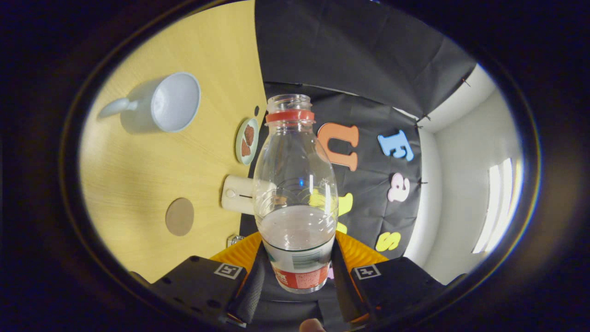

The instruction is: Take the bottle from table, then pour the juice into the cup, finally place the bottle on the coaster

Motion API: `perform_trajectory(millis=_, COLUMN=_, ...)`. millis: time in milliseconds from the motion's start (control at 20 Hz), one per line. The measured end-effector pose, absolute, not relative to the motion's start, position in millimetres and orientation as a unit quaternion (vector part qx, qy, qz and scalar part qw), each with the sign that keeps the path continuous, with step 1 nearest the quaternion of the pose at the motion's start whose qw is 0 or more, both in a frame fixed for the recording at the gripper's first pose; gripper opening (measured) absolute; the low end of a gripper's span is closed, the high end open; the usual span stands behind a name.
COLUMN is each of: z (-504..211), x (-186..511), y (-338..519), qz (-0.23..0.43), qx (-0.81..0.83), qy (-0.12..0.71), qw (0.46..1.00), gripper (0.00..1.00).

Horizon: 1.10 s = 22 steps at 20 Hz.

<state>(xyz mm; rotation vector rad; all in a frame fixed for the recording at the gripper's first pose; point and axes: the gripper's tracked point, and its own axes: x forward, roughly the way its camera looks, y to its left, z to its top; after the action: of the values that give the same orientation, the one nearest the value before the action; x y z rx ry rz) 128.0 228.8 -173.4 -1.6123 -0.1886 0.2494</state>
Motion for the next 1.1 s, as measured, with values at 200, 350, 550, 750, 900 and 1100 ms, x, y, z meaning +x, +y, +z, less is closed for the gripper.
perform_trajectory(millis=200, z=-161, x=127, y=218, qz=0.123, qx=-0.647, qy=-0.058, qw=0.75, gripper=0.73)
perform_trajectory(millis=350, z=-159, x=127, y=206, qz=0.137, qx=-0.568, qy=-0.028, qw=0.811, gripper=0.73)
perform_trajectory(millis=550, z=-145, x=128, y=191, qz=0.15, qx=-0.444, qy=0.001, qw=0.883, gripper=0.73)
perform_trajectory(millis=750, z=-131, x=135, y=185, qz=0.172, qx=-0.287, qy=0.029, qw=0.942, gripper=0.73)
perform_trajectory(millis=900, z=-123, x=148, y=180, qz=0.181, qx=-0.182, qy=0.051, qw=0.965, gripper=0.73)
perform_trajectory(millis=1100, z=-124, x=174, y=173, qz=0.187, qx=-0.074, qy=0.066, qw=0.977, gripper=0.73)
